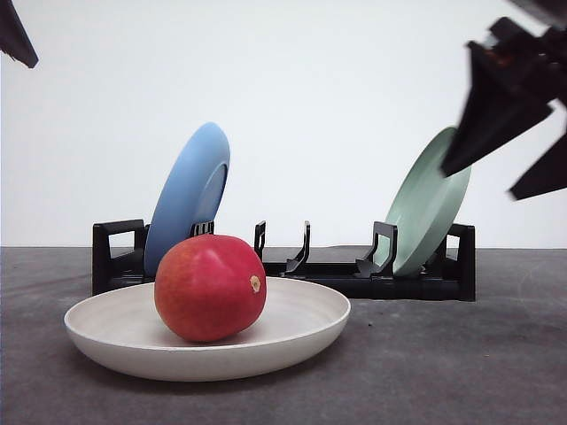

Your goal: Place pomegranate in white plate

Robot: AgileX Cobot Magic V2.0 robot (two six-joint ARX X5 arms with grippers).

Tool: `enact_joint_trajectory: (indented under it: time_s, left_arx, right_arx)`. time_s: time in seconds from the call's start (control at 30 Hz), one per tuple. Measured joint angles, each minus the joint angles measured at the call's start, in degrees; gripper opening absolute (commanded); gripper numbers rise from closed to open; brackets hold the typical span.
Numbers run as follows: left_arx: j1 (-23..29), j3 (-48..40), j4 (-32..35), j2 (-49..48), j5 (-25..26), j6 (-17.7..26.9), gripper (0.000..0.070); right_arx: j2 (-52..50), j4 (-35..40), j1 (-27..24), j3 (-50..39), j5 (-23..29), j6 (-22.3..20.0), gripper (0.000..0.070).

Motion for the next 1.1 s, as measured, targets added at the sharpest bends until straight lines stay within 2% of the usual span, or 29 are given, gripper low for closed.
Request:
enact_joint_trajectory:
  time_s: [0.1, 0.13, 0.17, 0.2, 0.23, 0.27, 0.33, 0.87, 0.97, 1.1]
  left_arx:
    - [0.00, 0.00, -0.17, 0.00, 0.00, -0.33, 0.0430]
    - [0.00, 0.00, -0.50, -0.01, 0.00, -0.36, 0.0407]
    - [0.00, 0.00, -1.09, -0.04, 0.00, -0.36, 0.0351]
    - [0.00, 0.00, -2.11, -0.11, 0.01, -0.33, 0.0134]
    - [-0.01, 0.00, -2.88, -0.15, 0.03, -0.32, 0.0010]
    - [-0.02, 0.00, -3.24, -0.15, 0.04, -0.35, 0.0035]
    - [0.00, 0.00, -2.87, -0.15, 0.04, -0.48, 0.0025]
    - [0.58, -0.04, -2.46, -0.29, 0.04, -0.51, 0.0026]
    - [2.61, -2.57, 1.18, -2.21, 0.09, 0.62, 0.0026]
    - [7.26, -11.98, 10.15, -8.23, 0.08, 1.52, 0.0026]
  right_arx:
    - [-0.02, 0.63, -2.47, 0.00, 0.01, -0.10, 0.0533]
    - [-0.01, 0.68, -2.71, 0.00, -0.01, -0.10, 0.0510]
    - [-0.03, 0.67, -2.73, 0.00, -0.04, -0.10, 0.0454]
    - [-0.06, 0.42, -2.72, 0.00, 0.01, -0.09, 0.0225]
    - [-0.07, 0.20, -2.71, 0.00, 0.29, -0.09, 0.0062]
    - [-0.07, 0.02, -2.71, 0.00, 0.91, -0.12, 0.0008]
    - [-0.07, 0.07, -2.68, 0.00, 1.71, -0.21, 0.0041]
    - [-0.07, 0.40, -2.66, 0.00, 2.54, -0.36, 0.0040]
    - [-0.07, 0.40, -2.66, 0.00, 2.54, -0.36, 0.0040]
    - [-0.07, 0.40, -2.66, 0.00, 2.54, -0.36, 0.0040]
